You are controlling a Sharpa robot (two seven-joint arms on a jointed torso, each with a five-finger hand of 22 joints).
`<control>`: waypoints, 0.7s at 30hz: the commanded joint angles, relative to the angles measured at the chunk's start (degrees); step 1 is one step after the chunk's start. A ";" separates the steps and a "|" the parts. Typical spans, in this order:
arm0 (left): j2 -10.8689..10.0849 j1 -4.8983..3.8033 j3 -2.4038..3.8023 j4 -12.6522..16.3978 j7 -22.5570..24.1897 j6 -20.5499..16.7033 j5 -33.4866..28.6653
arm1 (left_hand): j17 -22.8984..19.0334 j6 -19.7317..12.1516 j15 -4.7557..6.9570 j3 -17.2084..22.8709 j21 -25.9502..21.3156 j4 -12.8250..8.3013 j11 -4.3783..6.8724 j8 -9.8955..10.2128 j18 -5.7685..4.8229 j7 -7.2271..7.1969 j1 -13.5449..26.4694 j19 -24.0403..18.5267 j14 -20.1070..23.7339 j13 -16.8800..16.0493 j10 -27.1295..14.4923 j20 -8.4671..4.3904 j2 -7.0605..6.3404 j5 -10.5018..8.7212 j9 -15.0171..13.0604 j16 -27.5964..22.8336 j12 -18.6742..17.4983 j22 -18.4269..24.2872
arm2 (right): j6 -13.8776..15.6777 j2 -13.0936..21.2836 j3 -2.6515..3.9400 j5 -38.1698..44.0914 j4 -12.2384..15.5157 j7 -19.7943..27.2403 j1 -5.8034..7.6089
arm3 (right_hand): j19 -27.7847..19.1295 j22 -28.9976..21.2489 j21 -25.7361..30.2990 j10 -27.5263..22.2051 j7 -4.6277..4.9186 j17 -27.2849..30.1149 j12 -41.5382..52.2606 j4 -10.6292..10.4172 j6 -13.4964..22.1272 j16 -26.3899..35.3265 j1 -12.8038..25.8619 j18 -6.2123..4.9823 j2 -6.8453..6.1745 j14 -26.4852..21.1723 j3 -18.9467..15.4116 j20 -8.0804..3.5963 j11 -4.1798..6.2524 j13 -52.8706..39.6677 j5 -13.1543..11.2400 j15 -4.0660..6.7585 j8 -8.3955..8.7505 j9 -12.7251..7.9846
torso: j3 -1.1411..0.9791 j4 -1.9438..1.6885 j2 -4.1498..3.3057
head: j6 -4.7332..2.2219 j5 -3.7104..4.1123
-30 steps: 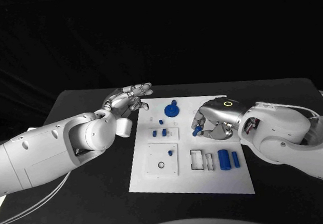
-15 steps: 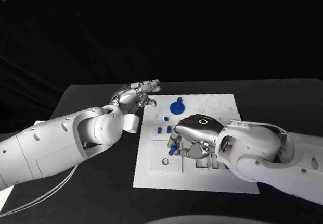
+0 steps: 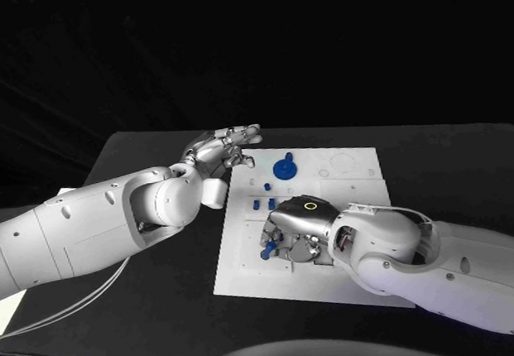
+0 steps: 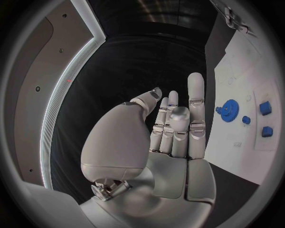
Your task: Assemble the parts on the task board
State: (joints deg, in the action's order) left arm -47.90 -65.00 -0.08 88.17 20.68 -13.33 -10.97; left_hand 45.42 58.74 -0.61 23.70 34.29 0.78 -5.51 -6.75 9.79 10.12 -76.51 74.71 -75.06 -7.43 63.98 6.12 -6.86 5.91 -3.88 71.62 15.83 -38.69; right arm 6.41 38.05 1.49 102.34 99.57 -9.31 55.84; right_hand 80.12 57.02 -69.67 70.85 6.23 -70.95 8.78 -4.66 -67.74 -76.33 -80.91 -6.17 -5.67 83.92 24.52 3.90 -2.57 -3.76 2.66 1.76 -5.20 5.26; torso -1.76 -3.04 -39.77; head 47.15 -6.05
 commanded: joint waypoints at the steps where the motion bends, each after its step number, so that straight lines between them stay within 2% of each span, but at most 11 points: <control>1: 0.16 -0.04 0.03 0.01 0.12 1.20 0.24 | -0.09 -0.31 0.01 -0.15 -0.36 -0.17 -0.01 -0.02 0.57 -0.06 -0.11 -0.29 0.31 -0.06 -0.52 -0.07 0.23 0.18 0.05 -0.29 0.31 0.06 | -1.56 -0.35 -0.06 0.98 -0.59 -0.21 -0.20 | 0.06 0.01 0.03 0.17 0.19 0.00 -0.40 0.06 -0.08 -0.27 -0.33 -0.03 -0.18 2.82 0.17 -0.40 -0.15 -0.02 0.18 0.28 -0.20 0.35 | -0.04 0.04 0.02 | 0.13 -0.02; 12: 0.19 -0.04 0.03 -0.10 0.04 1.33 0.29 | -0.09 -0.31 0.01 -0.15 -0.36 -0.17 -0.01 -0.02 0.57 -0.06 -0.11 -0.29 0.31 -0.06 -0.52 -0.07 0.23 0.18 0.05 -0.29 0.31 0.06 | -2.02 -0.68 -0.11 1.53 -0.97 -0.35 -0.33 | 0.06 0.00 0.04 0.17 0.19 0.03 -0.42 0.09 -0.08 -0.25 -0.36 -0.03 -0.17 2.82 0.20 -0.40 -0.15 -0.03 0.19 0.28 -0.19 0.36 | -0.06 0.03 0.06 | 0.07 0.07; 21: 0.17 -0.04 0.03 -0.03 0.02 1.38 0.31 | -0.09 -0.36 -0.01 -0.20 -0.37 -0.16 -0.04 -0.03 0.56 -0.03 -0.05 -0.30 0.32 -0.07 -0.58 -0.05 0.20 0.18 0.05 -0.27 0.37 0.07 | -3.49 -1.28 -0.18 2.67 -1.13 -1.09 -0.33 | 0.07 0.02 0.03 0.21 0.25 -0.03 -0.54 0.15 -0.05 -0.31 -0.31 -0.03 -0.22 2.83 0.20 -0.37 -0.19 -0.04 0.19 0.24 -0.15 0.37 | 0.03 0.06 0.05 | 0.16 0.11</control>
State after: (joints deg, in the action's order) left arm -47.82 -65.00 -0.08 88.03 20.51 -13.11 -10.92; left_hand 45.39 58.74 -0.61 23.70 34.30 0.78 -5.72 -6.75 9.79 10.12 -76.51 74.71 -75.06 -7.42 63.77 6.12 -6.86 5.91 -3.88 71.62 15.82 -38.70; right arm 5.24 36.88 1.43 103.42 98.48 -9.69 55.63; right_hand 80.12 57.03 -69.67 70.85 6.44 -70.95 8.51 -4.65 -67.43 -76.33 -80.91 -6.17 -5.68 83.92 24.50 3.90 -2.59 -3.74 2.62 1.75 -5.22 5.27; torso -1.77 -2.99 -39.70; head 47.30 -5.94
